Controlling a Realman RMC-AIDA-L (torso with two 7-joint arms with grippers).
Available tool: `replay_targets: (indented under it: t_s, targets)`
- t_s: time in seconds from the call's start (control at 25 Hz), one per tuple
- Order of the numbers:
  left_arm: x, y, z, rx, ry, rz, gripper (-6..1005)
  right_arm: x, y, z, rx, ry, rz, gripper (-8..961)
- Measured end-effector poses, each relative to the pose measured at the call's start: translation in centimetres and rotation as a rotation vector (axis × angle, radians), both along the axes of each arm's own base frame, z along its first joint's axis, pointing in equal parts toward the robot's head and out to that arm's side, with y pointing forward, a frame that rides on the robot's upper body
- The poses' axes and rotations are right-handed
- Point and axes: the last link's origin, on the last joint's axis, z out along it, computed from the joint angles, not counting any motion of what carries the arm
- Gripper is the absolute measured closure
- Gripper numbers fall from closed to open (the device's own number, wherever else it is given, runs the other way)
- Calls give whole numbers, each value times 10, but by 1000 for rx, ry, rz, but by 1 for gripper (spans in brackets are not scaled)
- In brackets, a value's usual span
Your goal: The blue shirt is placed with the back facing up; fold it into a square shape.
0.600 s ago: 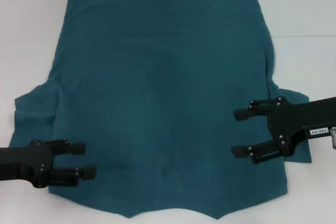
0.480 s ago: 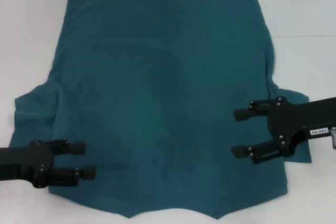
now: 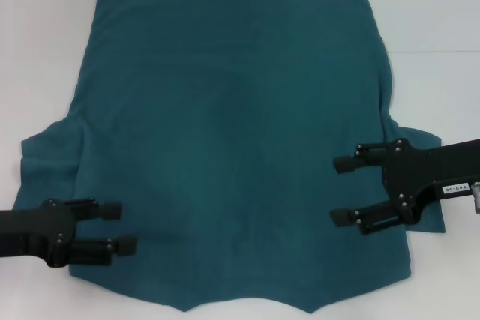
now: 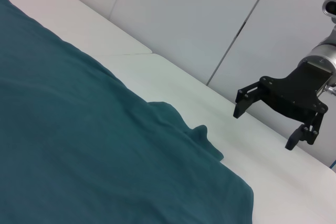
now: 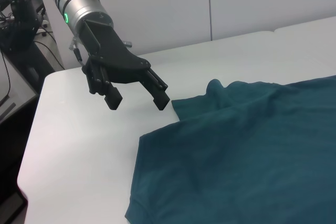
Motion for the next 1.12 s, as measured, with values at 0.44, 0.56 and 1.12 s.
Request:
replay_targets:
  t_s: [0.44, 0.56, 1.12]
  targets:
    - [-11, 21, 36, 174, 149, 50, 96, -1, 2, -3, -13, -32, -1, 26]
    - [-18, 29, 58, 267, 216, 72, 97, -5, 5, -4, -26, -44, -10, 26]
    - [-44, 65, 67, 304, 631, 84, 144, -23, 14, -18, -74, -102, -46, 26]
